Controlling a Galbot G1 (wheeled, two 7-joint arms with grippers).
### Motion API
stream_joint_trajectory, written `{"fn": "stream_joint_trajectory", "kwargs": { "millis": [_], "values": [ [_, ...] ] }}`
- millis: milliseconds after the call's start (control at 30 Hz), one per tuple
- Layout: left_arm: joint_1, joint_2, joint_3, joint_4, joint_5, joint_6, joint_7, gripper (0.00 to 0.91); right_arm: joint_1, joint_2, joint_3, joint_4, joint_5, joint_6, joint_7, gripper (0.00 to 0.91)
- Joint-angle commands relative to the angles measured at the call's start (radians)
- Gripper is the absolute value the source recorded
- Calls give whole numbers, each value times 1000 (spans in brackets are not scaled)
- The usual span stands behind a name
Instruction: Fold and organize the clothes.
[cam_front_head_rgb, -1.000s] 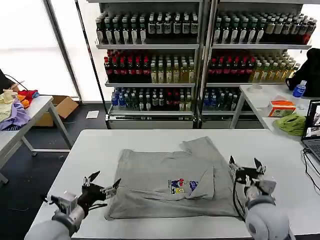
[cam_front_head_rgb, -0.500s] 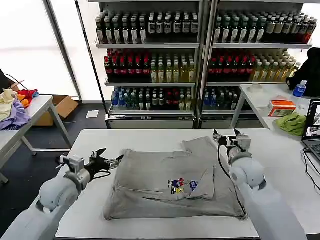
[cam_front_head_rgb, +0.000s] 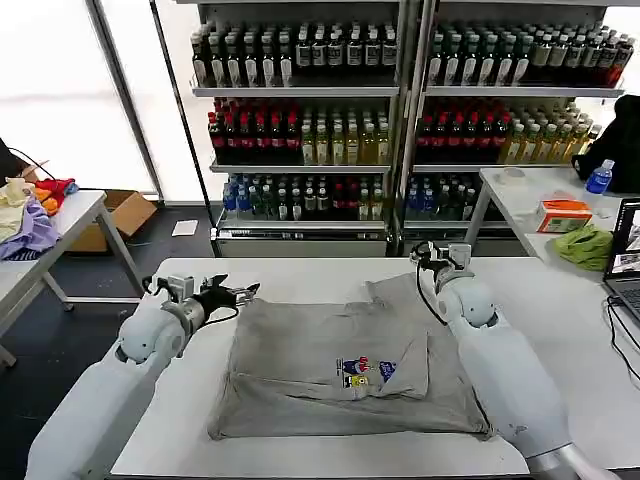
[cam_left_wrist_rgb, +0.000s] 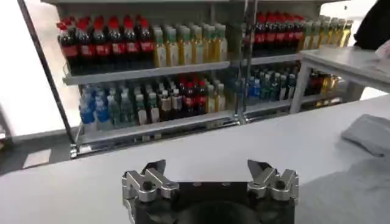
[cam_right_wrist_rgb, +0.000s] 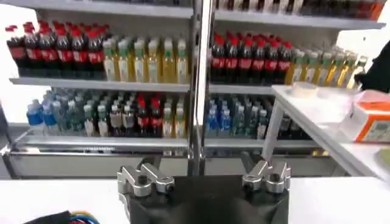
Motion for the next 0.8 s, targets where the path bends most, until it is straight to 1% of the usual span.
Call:
{"fn": "stream_joint_trajectory", "kwargs": {
  "millis": [33, 133, 800],
  "values": [
    [-92, -67, 57, 132, 11, 0, 4, 907, 53, 26, -23, -123, -12, -1, -18, 907],
    [-77, -69, 69, 134, 33, 1, 6, 907, 42, 33, -21, -128, -22, 4, -23, 907],
    [-17, -60, 26, 126, 35, -2, 13, 907, 21, 74, -9, -162, -53, 14, -37, 907]
  ]
}}
